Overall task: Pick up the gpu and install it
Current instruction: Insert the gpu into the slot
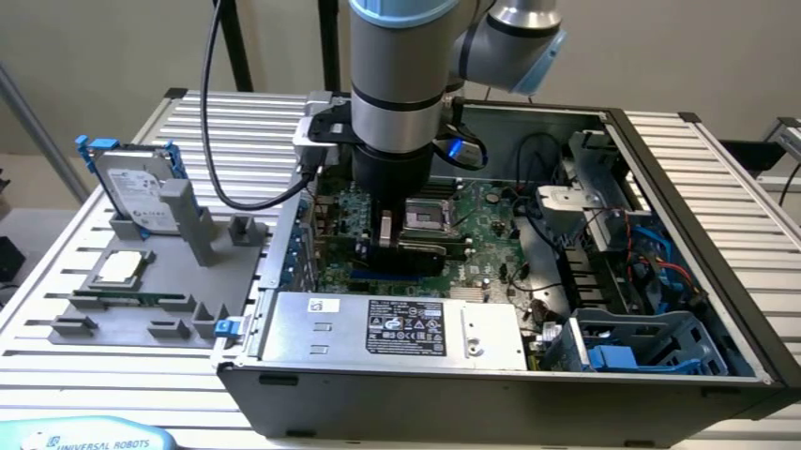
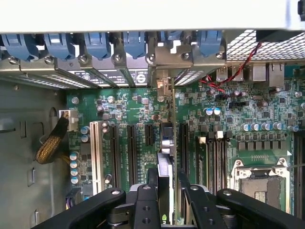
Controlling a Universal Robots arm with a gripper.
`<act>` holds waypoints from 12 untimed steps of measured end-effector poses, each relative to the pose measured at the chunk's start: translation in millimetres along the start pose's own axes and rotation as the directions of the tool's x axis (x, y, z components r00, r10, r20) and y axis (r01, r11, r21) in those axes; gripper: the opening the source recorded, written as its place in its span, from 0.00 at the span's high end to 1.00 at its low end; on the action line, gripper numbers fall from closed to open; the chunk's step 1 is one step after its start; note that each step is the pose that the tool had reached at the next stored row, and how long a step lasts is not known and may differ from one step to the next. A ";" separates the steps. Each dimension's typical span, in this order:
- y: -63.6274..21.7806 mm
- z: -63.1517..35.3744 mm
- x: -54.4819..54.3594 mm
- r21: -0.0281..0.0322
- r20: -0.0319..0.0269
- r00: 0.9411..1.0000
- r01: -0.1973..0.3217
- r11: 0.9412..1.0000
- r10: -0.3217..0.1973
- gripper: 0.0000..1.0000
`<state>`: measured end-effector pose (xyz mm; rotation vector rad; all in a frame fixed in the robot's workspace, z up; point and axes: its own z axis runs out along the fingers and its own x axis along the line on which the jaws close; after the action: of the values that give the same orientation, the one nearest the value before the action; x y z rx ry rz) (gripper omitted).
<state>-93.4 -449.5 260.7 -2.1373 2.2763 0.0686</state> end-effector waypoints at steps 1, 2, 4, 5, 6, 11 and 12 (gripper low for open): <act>0.0 0.1 0.1 0.000 0.000 1.000 0.000 1.000 0.000 0.73; 0.1 0.2 0.2 0.000 0.000 1.000 0.000 1.000 0.000 0.73; 0.2 0.4 0.5 0.000 -0.001 1.000 0.000 1.000 0.000 0.73; 0.3 0.5 0.6 0.000 -0.001 1.000 0.000 1.000 0.000 0.73; 0.3 0.6 0.7 0.000 -0.001 1.000 0.000 1.000 0.000 0.73; 0.6 0.9 1.0 0.000 -0.001 1.000 0.000 1.000 0.000 0.73; 0.6 0.9 1.1 0.000 -0.001 1.000 0.000 1.000 0.000 0.73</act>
<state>-94.1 -450.5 259.7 -2.1378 2.2768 0.0681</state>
